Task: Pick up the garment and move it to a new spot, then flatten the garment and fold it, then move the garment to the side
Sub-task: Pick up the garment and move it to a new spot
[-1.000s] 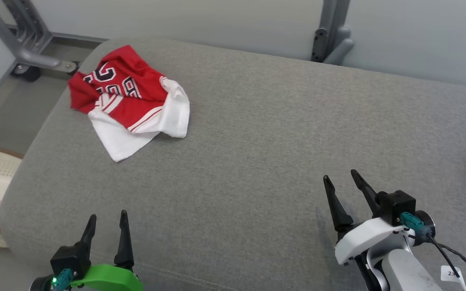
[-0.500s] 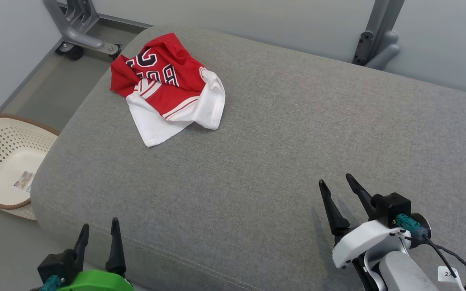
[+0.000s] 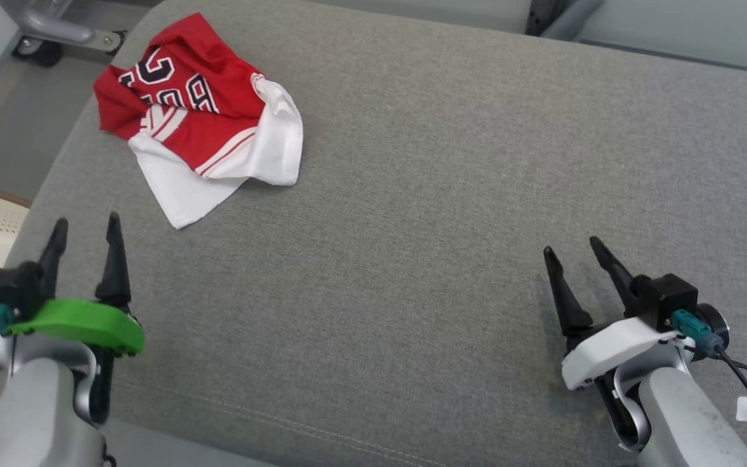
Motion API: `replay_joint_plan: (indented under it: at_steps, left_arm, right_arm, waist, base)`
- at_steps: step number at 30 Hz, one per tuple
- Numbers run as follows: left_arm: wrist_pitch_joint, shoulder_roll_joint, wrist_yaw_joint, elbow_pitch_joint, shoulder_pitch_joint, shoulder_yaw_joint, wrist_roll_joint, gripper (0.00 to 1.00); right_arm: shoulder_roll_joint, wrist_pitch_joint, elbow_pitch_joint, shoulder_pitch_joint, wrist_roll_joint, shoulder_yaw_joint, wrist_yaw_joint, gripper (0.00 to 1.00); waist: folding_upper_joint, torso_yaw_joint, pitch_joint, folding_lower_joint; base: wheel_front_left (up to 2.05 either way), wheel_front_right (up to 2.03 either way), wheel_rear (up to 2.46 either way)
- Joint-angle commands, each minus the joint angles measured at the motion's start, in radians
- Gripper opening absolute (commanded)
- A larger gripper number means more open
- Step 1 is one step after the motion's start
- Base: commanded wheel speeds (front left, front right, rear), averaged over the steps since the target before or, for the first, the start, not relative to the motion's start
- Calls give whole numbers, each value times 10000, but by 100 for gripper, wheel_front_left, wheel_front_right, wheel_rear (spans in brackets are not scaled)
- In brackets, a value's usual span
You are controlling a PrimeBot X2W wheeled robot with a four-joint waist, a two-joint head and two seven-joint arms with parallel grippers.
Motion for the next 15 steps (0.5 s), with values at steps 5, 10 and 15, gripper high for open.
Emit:
replay_joint_plan:
  at_steps: [5, 10, 15]
  left_arm:
    - [4, 1028, -15, 668, -1475, -975, -1201, 100]
    - [55, 1694, -15, 1630, -2416, -1983, -2528, 100]
    - [182, 2209, -5, 2660, -2963, -2541, -3687, 100]
  right_arm:
    - [-274, -27, -293, -451, -125, -217, -14, 100]
    - [-356, -26, -598, -717, -188, -454, -14, 100]
    - [-369, -26, -781, -911, -232, -614, -14, 100]
  waist:
    - [0, -925, 1158, 0]
    - [0, -1547, 1704, 0]
    - [0, -2199, 2120, 0]
  base:
    - [0, 0, 0]
    - [0, 0, 0]
    - [0, 0, 0]
